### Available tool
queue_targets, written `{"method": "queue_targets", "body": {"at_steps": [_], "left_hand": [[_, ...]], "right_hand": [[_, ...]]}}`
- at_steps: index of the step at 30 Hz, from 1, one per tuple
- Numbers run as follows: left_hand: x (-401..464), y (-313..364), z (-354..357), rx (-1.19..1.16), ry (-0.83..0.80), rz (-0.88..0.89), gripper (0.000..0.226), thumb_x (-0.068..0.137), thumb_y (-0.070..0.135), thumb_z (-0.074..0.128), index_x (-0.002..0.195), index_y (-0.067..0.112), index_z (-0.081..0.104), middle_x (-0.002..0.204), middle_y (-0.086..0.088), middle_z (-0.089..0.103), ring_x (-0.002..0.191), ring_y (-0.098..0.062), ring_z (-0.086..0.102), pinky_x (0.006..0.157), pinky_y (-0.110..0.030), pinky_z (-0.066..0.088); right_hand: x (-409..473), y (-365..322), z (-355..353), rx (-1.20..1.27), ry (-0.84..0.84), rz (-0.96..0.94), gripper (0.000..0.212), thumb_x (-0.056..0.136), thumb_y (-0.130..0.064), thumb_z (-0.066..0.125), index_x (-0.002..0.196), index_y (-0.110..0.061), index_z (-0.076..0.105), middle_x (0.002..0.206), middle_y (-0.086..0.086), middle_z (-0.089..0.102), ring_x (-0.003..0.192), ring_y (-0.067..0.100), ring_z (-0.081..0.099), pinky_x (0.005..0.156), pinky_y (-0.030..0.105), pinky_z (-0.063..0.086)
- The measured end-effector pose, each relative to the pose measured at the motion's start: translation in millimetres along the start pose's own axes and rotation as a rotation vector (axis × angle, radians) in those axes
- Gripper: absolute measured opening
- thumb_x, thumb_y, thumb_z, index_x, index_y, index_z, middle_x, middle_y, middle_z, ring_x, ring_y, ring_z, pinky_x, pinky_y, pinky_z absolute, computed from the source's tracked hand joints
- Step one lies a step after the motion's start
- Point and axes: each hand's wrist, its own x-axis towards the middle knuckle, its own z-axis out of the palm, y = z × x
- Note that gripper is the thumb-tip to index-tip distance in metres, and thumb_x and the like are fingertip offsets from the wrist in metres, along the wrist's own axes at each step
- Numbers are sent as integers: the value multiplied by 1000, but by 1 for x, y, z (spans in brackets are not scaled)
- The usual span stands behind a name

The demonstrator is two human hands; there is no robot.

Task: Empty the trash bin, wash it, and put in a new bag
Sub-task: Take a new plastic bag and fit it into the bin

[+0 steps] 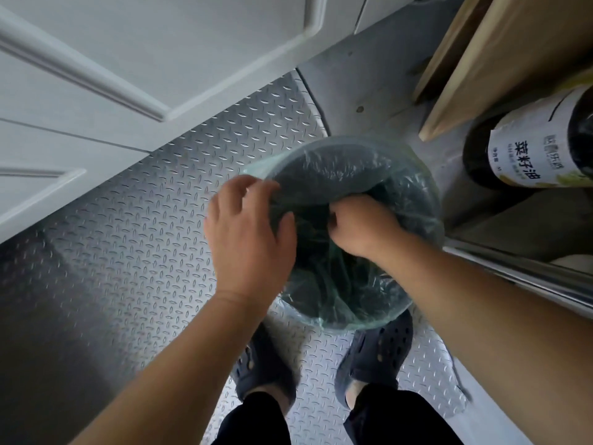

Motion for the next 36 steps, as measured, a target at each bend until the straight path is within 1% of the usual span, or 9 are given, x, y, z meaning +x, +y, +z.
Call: {"method": "queue_targets", "body": {"at_steps": [4, 8, 15, 21, 26, 29, 32, 34, 36], "left_hand": [[13, -13, 6, -386, -170, -181, 50, 83, 24, 65, 130, 29, 49, 126, 2, 59, 113, -10, 56, 99, -22, 45], [23, -20, 11, -531, -235, -330, 29, 79, 27, 61, 99, 48, 59, 89, 22, 68, 81, 6, 63, 76, -27, 53], [24, -28, 19, -619, -256, -452, 16, 76, 29, 63, 91, 32, 66, 72, 16, 68, 74, -12, 65, 79, -46, 59], [27, -21, 18, -746, -268, -515, 26, 70, 41, 69, 92, 27, 69, 89, -5, 74, 92, -33, 71, 85, -57, 57], [31, -21, 7, -803, -276, -547, 45, 70, 55, 66, 107, 29, 67, 114, -11, 69, 107, -32, 66, 94, -56, 53], [33, -22, -1, -576, -110, -438, 52, 76, 58, 59, 121, 33, 59, 126, 2, 60, 118, -15, 57, 102, -48, 49], [36, -17, -5, -411, -40, -369, 41, 77, 55, 58, 115, 37, 60, 123, 7, 60, 114, -10, 56, 100, -44, 49], [37, -16, -3, -535, -126, -443, 38, 75, 55, 61, 107, 35, 65, 111, 4, 69, 103, -16, 67, 90, -42, 56], [42, -17, -2, -691, -234, -501, 33, 80, 52, 61, 100, 27, 70, 94, 2, 75, 86, -12, 72, 78, -38, 56]], "right_hand": [[24, 3, 19, -48, 49, 8, 8, 86, -23, 60, 87, -15, 61, 86, 8, 65, 80, 33, 63, 63, 33, 47], [36, 4, 34, -92, -17, 67, 26, 82, -17, 64, 108, -14, 63, 105, 12, 66, 92, 34, 66, 67, 36, 50], [51, 3, 40, -108, -100, 75, 34, 88, -22, 57, 120, -12, 63, 120, 14, 65, 109, 34, 62, 92, 41, 52], [54, -6, 30, -70, -239, 63, 31, 93, -17, 54, 122, -8, 62, 119, 16, 65, 105, 32, 63, 85, 36, 50], [7, -22, -4, -44, -279, 3, 12, 93, -10, 50, 93, -10, 62, 90, 9, 63, 73, 23, 57, 65, 30, 44], [-46, -22, -35, 68, -46, -108, 21, 94, -23, 54, 75, -15, 55, 66, -1, 55, 58, 18, 53, 54, 30, 40], [-89, -10, -73, 514, 326, -41, 25, 88, -43, 57, 80, -22, 66, 60, -4, 66, 50, 7, 61, 47, 26, 48], [-97, 11, -86, 671, 661, 106, 21, 85, -44, 59, 82, -25, 67, 67, -13, 69, 57, 0, 63, 52, 21, 49], [-86, 44, -87, 799, 782, 326, 21, 80, -45, 63, 85, -24, 65, 75, -16, 66, 68, -1, 61, 66, 23, 49]]}}
